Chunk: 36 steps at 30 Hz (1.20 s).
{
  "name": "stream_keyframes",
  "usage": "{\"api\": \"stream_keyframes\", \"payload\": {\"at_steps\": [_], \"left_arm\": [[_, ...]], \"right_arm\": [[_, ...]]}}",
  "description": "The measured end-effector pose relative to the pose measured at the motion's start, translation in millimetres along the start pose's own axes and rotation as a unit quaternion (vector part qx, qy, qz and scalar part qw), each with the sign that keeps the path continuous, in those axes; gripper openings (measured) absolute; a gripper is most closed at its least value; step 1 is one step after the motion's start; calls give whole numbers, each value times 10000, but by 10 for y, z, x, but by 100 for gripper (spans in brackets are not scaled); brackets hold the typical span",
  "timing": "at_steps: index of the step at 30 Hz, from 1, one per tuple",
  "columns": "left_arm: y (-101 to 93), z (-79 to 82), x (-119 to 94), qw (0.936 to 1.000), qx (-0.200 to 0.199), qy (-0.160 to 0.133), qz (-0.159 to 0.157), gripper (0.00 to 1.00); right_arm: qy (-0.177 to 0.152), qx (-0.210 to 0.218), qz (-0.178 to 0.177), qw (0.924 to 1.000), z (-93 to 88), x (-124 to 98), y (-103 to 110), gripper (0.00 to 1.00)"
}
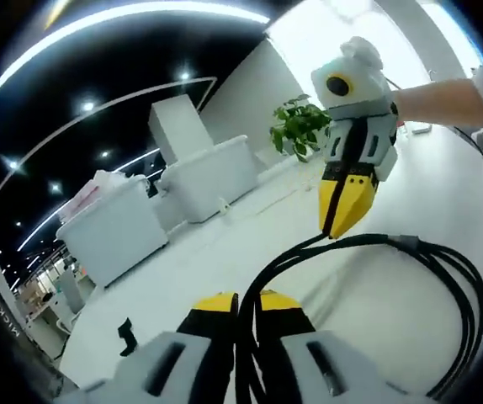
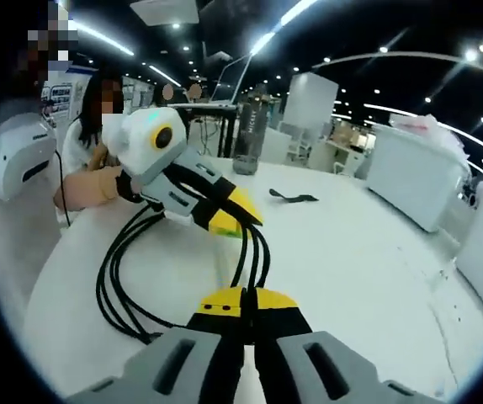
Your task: Coil the Type-C to USB data cable on the desktop and secure it with Velcro straps.
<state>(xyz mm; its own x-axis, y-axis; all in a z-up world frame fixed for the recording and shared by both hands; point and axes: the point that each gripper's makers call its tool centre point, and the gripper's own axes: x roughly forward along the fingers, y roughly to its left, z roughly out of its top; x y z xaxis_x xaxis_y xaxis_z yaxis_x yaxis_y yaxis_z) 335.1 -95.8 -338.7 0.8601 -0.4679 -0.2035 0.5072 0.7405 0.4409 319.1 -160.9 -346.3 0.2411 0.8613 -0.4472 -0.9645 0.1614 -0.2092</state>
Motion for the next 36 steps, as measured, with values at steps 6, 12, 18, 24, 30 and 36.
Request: {"api": "stream_keyframes", "payload": {"at_steps": [6, 12, 18, 24, 30, 36], "left_arm": [[-7, -19, -14, 9994, 306, 102, 109, 8], [10, 42, -29, 9994, 296, 3, 162, 8], [16, 96, -48, 9987, 425, -62, 273, 8], [14, 206, -87, 9976, 549, -231, 357, 8], [5, 195, -71, 9966, 720, -181, 352, 8], [-27, 159, -47, 9985, 475, -148, 229, 11]], "right_arm": [[-451, -231, -541, 9972, 221, -80, -32, 14], [-673, -189, -963, 9929, 527, -23, -78, 31], [76, -718, -1303, 9888, 397, 346, -61, 32], [616, -1216, -1466, 9798, 258, 513, -129, 25], [772, -1458, -1881, 9682, 260, 457, -264, 5], [925, -1627, -2213, 9571, 270, 410, -311, 3]]}}
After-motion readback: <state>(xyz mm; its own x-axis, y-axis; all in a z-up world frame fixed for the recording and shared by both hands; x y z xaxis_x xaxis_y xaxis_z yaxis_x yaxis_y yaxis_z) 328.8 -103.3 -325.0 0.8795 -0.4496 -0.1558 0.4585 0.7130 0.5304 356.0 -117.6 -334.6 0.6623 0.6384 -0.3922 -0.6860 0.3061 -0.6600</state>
